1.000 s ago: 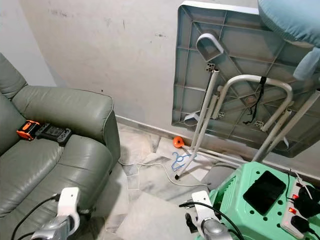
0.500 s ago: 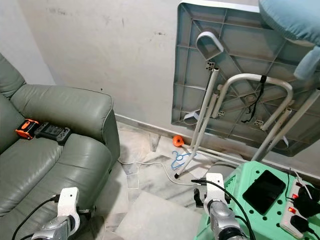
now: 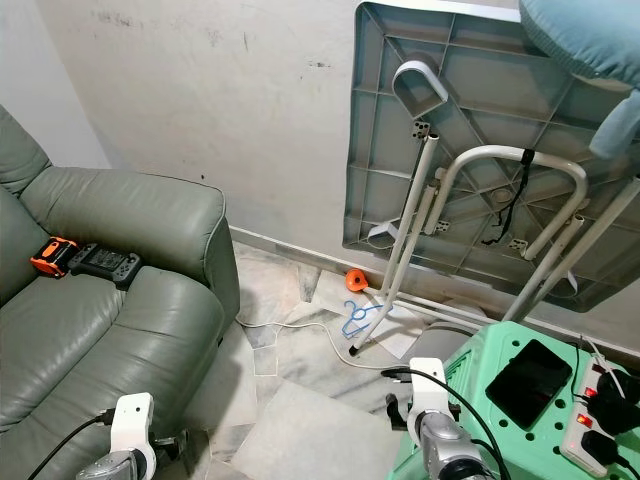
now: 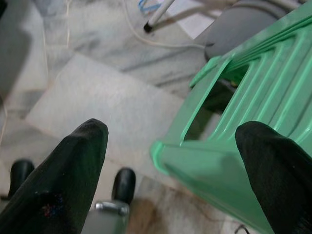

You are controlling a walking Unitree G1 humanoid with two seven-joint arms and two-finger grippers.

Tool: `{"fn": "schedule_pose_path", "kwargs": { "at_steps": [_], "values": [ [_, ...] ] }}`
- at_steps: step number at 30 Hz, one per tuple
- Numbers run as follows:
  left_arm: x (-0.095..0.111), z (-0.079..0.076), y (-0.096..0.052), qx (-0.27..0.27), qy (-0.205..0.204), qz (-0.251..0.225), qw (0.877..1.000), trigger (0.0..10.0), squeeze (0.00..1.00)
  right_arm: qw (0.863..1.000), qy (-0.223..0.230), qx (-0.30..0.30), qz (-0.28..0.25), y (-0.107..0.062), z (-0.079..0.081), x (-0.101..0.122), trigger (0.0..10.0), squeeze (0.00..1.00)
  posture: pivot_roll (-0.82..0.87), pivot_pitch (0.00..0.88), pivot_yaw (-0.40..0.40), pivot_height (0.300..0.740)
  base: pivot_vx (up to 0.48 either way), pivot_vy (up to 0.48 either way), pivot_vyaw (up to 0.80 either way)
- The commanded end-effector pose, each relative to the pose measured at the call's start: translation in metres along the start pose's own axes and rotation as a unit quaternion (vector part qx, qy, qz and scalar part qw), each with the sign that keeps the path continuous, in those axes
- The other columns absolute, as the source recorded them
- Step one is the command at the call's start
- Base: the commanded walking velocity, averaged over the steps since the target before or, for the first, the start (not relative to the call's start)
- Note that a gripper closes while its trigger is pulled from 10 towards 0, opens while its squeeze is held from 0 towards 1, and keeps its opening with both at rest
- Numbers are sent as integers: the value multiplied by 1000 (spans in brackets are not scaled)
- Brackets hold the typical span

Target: Move the pillow to the sofa

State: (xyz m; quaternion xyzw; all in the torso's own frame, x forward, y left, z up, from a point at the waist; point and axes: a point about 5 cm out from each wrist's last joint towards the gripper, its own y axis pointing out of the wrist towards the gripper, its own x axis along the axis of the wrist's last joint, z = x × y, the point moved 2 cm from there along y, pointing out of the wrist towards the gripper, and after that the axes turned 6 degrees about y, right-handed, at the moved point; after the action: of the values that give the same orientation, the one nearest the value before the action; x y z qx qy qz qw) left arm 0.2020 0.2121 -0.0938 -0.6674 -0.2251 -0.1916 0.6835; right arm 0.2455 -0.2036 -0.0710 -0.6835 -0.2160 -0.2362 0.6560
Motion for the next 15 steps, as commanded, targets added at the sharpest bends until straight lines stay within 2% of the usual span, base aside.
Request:
{"fn": "schedule_pose_path", "kwargs": {
  "at_steps": [1,15],
  "values": [
    [-5,4,-1,7,-7,7,1000,10000,0,1000,-14,5,6,0,-2,3,10000,0,-12,0,-9,740,0,0,0],
    [-14,8,-3,12,-5,23,1000,10000,0,1000,-21,15,18,0,1,2,10000,0,0,0,-7,740,0,0,0]
  ]
}}
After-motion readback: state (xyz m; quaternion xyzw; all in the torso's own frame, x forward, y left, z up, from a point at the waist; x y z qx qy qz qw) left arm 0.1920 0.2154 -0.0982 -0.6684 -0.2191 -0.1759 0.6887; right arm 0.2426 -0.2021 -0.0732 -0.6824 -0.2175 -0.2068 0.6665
